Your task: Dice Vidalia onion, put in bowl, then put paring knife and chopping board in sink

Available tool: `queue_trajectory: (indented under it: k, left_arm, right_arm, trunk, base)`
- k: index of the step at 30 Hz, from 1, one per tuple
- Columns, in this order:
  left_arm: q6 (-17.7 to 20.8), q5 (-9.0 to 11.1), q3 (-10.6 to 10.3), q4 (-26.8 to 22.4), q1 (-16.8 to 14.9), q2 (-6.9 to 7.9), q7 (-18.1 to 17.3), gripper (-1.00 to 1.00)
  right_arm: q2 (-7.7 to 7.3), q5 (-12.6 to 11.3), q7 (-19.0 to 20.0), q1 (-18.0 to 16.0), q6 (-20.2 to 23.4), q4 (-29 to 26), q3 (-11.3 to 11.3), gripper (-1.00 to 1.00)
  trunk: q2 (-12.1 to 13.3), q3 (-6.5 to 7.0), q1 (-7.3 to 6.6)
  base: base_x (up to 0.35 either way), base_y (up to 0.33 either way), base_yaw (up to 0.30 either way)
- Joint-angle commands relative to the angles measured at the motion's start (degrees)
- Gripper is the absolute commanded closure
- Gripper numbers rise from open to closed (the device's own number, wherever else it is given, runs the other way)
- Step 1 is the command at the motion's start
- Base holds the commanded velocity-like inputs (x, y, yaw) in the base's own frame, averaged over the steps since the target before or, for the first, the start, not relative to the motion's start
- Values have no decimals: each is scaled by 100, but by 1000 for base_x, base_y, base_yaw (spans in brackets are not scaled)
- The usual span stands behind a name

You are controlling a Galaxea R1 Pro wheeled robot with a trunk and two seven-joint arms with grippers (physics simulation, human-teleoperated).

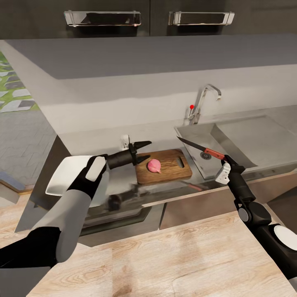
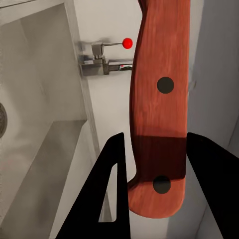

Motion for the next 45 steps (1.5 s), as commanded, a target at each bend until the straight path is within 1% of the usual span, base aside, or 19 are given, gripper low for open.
queue_trajectory:
  k: [1,4,7,13,22,30,36,45]
  left_arm:
    - [19,-28,17,4,-5,-19,-26,-100]
    - [9,-33,-2,17,-5,-52,-24,-100]
    - [-6,-35,-89,67,-5,-129,-23,-100]
    - [-17,-35,-128,133,-5,-150,-22,-100]
    - [-23,-43,-136,203,-5,-154,-15,-100]
    - [-40,-53,-129,532,-5,-135,-12,-100]
    - [-46,-59,-120,559,-5,-98,-5,-100]
    - [-50,-62,-116,562,-12,-93,44,-100]
  right_arm:
    - [-8,60,-29,-6,59,-1,22,100]
    - [-8,60,-29,-6,59,-1,22,100]
    - [-8,60,-29,-6,59,3,22,100]
    - [-8,60,-29,-6,59,52,22,100]
    - [-8,60,-36,-6,59,127,22,100]
    - [-8,60,-37,-6,59,150,21,100]
    - [-8,60,-37,-6,59,156,15,100]
    - [-8,60,-37,-6,59,157,16,100]
  trunk:
    - [-10,-9,3]
    - [-10,-9,3]
    - [-10,-9,3]
    - [-10,-9,3]
    - [-10,-9,3]
    - [-10,-9,3]
    - [-10,-9,3]
    - [-10,-9,3]
  base:
    - [0,0,0]
    - [0,0,0]
    - [0,0,0]
    - [0,0,0]
    - [0,0,0]
    - [0,0,0]
    - [0,0,0]
    - [0,0,0]
